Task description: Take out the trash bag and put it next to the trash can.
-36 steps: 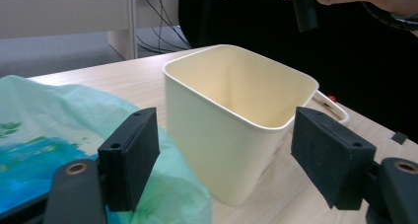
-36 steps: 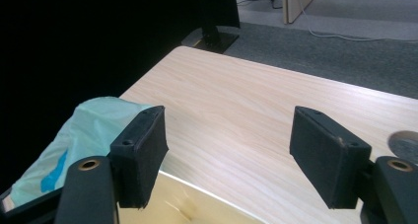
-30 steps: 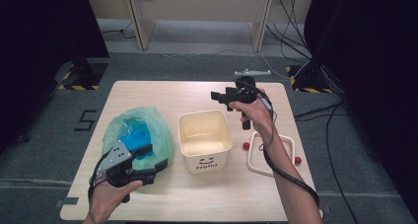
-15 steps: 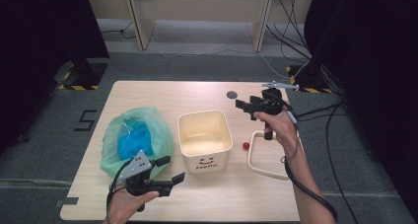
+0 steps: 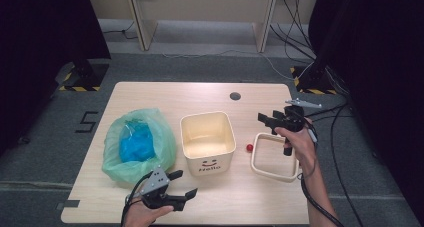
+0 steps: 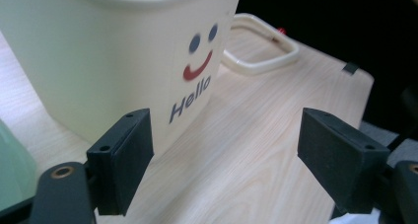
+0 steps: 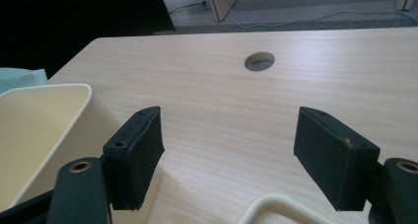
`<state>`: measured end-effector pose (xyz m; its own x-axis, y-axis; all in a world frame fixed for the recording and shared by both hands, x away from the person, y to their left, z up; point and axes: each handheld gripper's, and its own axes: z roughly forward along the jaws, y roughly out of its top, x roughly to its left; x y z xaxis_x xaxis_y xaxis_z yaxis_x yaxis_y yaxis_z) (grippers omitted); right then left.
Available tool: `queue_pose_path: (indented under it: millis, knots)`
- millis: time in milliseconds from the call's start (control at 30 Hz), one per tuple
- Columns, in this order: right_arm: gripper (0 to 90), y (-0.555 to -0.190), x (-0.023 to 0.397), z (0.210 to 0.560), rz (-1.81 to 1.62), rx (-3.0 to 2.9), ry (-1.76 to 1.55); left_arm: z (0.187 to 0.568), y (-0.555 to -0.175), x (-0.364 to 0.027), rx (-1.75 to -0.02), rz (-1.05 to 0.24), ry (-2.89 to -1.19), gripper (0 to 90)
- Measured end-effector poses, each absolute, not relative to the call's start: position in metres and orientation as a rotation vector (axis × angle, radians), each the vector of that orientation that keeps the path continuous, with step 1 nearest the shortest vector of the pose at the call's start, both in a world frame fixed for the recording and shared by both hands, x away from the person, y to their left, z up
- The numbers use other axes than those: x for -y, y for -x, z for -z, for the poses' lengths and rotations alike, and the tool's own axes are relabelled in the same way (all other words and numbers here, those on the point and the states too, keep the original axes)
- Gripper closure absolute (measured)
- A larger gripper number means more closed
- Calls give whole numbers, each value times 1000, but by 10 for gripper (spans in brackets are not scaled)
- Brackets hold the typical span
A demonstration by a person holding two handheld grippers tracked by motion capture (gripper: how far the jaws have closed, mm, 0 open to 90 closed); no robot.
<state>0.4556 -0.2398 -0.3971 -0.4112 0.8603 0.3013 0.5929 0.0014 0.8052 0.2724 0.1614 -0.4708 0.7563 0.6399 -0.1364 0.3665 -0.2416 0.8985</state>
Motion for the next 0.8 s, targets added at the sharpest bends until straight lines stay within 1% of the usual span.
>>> queue_pose_path:
  millis: [200,300,533,800]
  knots:
    - [249,-449,246,413,-1334,-1984,-1532,483,-277,-164,-791,-319,-1887,202]
    - [240,-442,249,422,-1310,-1970,-1536,491,-278,-167,-796,-342,-1921,202]
    - [214,-436,256,420,-1265,-1945,-1523,502,-278,-168,-786,-373,-2001,200]
    - [195,-426,269,429,-1234,-1918,-1558,507,-283,-175,-824,-402,-2022,200]
